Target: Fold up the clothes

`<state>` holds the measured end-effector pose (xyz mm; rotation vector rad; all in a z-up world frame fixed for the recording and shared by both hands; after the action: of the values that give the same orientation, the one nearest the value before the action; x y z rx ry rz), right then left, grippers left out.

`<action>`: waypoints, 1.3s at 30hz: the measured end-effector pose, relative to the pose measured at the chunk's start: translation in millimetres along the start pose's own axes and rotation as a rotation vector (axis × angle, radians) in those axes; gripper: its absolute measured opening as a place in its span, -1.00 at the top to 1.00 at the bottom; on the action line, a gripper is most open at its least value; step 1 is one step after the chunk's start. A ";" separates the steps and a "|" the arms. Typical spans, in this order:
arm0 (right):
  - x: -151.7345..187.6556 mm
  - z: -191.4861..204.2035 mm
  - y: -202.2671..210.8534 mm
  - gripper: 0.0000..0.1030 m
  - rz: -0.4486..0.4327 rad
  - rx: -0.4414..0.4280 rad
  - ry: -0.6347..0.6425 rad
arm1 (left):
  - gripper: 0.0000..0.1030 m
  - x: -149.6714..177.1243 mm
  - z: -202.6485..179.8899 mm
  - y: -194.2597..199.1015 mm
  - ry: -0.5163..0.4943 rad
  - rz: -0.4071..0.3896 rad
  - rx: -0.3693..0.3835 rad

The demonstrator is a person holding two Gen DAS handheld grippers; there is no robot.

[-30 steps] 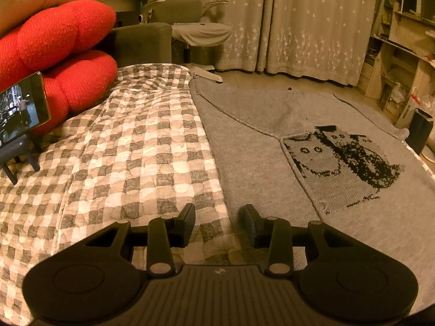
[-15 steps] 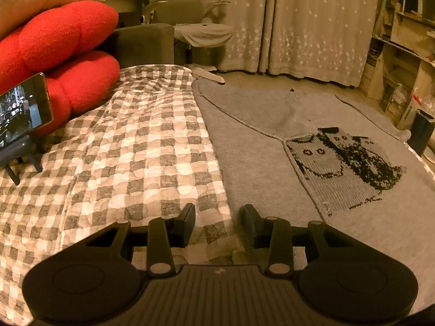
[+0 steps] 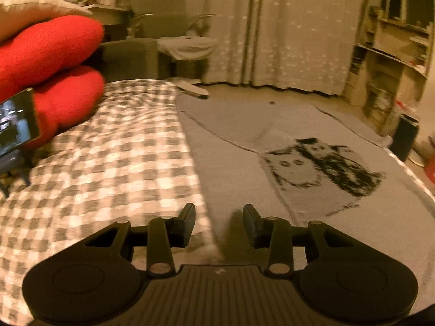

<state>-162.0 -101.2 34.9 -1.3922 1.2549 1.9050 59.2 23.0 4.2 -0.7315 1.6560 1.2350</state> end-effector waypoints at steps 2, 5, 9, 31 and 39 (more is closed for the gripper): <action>1.7 -0.7 2.3 0.65 0.007 -0.004 -0.002 | 0.28 3.7 -10.4 -2.1 -0.037 0.016 0.019; 1.6 -3.3 7.6 0.66 0.007 -0.002 -0.007 | 0.28 9.0 -22.0 -5.9 -0.107 0.035 0.008; 2.0 -15.0 12.0 0.69 0.005 0.019 -0.064 | 0.28 12.1 -32.9 -6.6 -0.172 0.029 0.000; 16.6 -105.6 55.4 0.62 -0.036 0.261 -0.300 | 0.32 7.8 -77.0 -15.5 -0.146 0.047 0.022; 19.4 -147.7 81.3 0.61 -0.045 0.349 -0.401 | 0.32 -4.7 -103.8 -18.8 -0.143 0.055 0.003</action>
<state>-160.8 -270.9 39.3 -0.8070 1.2621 1.7198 44.3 -81.4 9.2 -0.5853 1.5697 1.2931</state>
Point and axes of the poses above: each gripper's, at about its wrist camera, not at the fingertips, and y roughly against the way its jaws point, z to its left, x to its underside, the point moved 3 cm from there along -y, roughly the way its jaws point, and after that the axes turned 15 degrees about -z, right-handed, at the moved point
